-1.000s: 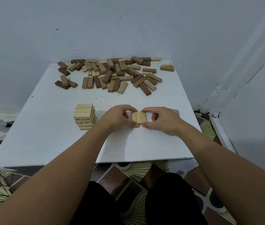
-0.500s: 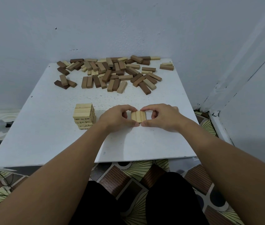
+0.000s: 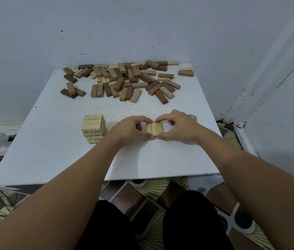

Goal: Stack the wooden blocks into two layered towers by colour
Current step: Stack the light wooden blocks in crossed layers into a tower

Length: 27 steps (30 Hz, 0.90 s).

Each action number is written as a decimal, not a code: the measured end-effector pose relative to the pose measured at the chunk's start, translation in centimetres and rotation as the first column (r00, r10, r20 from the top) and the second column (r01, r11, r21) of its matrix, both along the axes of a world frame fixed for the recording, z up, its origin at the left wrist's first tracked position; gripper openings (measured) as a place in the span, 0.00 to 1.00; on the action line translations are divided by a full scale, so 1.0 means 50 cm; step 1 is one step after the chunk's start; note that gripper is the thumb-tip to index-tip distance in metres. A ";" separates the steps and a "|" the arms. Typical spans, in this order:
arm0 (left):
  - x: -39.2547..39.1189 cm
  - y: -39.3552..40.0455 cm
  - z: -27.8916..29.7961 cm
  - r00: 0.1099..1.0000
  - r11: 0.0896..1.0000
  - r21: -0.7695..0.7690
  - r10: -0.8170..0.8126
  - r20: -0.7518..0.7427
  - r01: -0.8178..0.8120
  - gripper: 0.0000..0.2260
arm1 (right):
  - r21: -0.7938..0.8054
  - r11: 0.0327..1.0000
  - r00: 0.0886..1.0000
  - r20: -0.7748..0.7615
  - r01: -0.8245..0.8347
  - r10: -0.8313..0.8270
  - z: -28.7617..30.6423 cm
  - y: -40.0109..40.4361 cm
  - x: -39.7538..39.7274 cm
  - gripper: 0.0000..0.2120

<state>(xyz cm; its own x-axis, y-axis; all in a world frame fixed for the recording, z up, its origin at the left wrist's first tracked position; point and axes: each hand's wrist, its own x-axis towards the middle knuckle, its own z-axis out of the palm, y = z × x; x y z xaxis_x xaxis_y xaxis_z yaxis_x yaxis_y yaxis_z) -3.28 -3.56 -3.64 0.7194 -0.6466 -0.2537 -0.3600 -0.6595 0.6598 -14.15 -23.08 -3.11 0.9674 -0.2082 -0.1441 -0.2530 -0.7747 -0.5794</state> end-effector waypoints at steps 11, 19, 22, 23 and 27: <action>-0.004 -0.003 0.021 1.000 0.999 -0.034 -0.027 -0.016 0.027 0.25 | 0.070 0.996 0.996 0.064 0.051 -0.056 -0.002 0.014 -0.011 0.23; -0.005 0.014 0.122 0.990 0.999 -0.023 -0.044 0.136 0.047 0.26 | 0.126 0.991 0.977 0.197 0.053 -0.078 0.059 0.044 0.004 0.21; 0.003 0.045 0.166 0.983 0.999 -0.005 -0.047 0.178 0.049 0.27 | 0.143 0.989 0.971 0.229 0.036 -0.069 0.084 0.072 0.019 0.22; 0.006 0.058 0.178 0.981 0.999 -0.002 -0.045 0.190 0.046 0.28 | 0.145 0.989 0.968 0.242 0.027 -0.062 0.091 0.084 0.025 0.22; 0.019 0.118 0.219 0.971 0.999 0.024 -0.032 0.236 0.027 0.29 | 0.179 0.984 0.960 0.277 -0.016 -0.035 0.114 0.138 0.055 0.22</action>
<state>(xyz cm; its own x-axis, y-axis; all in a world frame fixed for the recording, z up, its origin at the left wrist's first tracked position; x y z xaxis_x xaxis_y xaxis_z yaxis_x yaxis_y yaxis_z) -2.32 2.34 7.33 0.7416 -0.6645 -0.0922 -0.5235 -0.6592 0.5399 -11.42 -16.17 2.60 0.9724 -0.2133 0.0947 -0.0691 -0.6511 -0.7559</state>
